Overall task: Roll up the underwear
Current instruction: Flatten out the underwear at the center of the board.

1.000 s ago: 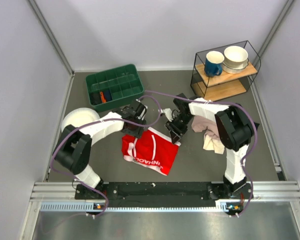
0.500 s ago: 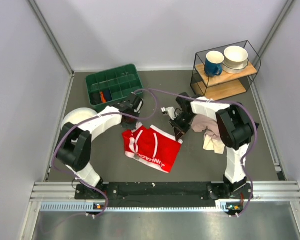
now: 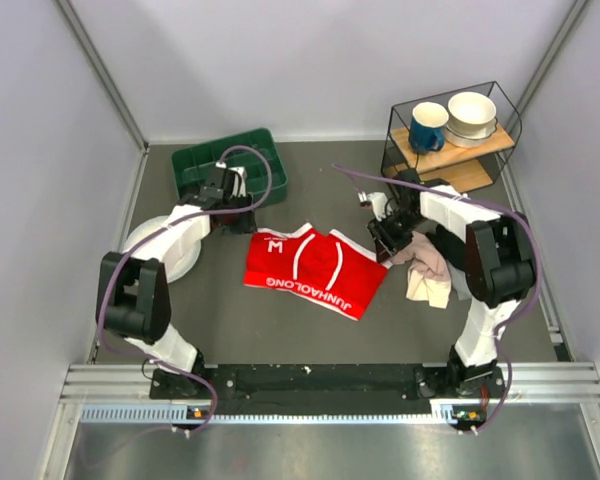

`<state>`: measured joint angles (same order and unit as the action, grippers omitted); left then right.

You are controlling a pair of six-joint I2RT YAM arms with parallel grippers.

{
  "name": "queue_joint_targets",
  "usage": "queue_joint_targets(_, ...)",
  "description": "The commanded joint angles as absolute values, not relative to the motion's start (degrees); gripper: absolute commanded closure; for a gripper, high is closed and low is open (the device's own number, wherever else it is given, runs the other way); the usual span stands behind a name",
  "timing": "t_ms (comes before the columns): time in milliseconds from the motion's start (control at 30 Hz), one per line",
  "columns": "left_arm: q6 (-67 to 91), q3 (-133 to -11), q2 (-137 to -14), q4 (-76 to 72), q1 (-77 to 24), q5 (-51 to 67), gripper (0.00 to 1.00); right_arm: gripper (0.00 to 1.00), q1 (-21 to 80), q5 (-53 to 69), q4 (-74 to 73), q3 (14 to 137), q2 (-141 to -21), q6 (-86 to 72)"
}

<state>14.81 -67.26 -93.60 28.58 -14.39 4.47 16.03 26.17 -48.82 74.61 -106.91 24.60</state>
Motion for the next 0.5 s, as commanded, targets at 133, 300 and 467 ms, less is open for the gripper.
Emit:
queue_joint_targets(133,13.1,-59.2,-73.1,20.7,-10.9,8.3,0.27,0.47,16.7,29.3,-47.6,73.5,-96.2,31.3)
queue_joint_targets(300,14.9,-51.5,-63.5,18.8,-7.4,21.4,0.01,0.42,21.3,38.8,-49.0,68.7,-88.6,43.2)
queue_joint_targets(467,15.1,-47.2,-59.3,20.4,-6.9,28.0,0.02,0.02,30.9,45.2,-48.6,59.3,-82.4,59.4)
